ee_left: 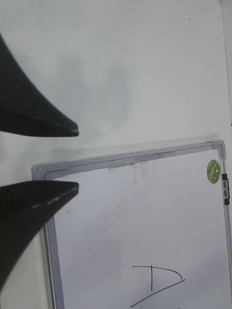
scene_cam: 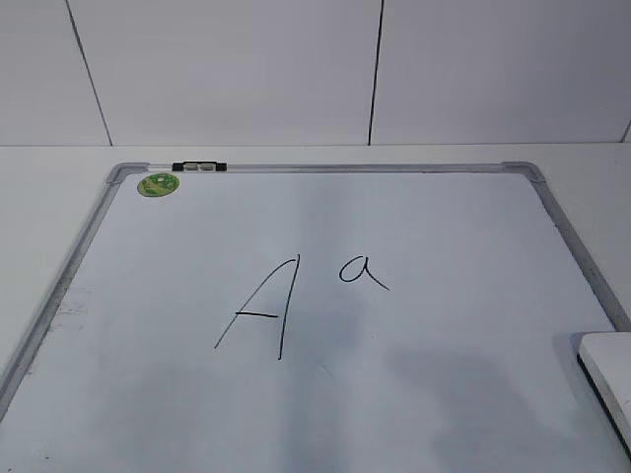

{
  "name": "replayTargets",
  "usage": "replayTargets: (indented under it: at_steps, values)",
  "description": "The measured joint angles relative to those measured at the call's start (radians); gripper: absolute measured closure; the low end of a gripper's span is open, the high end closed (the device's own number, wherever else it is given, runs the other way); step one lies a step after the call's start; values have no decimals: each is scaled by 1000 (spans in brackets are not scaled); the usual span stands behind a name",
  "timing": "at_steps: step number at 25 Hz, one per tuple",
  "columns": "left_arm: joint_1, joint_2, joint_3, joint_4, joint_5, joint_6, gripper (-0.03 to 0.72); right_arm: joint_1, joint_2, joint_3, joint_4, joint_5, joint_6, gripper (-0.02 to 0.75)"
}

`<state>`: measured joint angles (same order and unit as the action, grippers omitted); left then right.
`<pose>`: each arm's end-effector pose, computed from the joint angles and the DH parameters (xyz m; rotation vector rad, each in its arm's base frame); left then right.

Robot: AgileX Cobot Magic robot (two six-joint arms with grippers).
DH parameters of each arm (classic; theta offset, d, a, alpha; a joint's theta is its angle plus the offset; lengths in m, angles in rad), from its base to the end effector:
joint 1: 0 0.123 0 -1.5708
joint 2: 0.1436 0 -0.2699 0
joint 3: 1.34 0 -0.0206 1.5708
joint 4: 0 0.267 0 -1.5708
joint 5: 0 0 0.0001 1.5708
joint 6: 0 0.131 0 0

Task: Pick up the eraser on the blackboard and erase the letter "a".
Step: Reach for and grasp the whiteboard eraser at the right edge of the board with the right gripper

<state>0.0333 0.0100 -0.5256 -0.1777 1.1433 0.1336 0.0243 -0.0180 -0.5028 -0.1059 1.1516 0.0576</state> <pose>0.0534 -0.0193 0.2667 0.1240 2.0960 -0.1143 0.0516 -0.0114 0.2589 0.0472 2.1100 -0.0790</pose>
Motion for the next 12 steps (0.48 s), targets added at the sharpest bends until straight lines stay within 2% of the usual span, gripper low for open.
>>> replayTargets:
  at_steps: [12]
  values:
    - [0, 0, 0, 0, 0, 0, 453, 0, 0, 0, 2, 0, 0, 216]
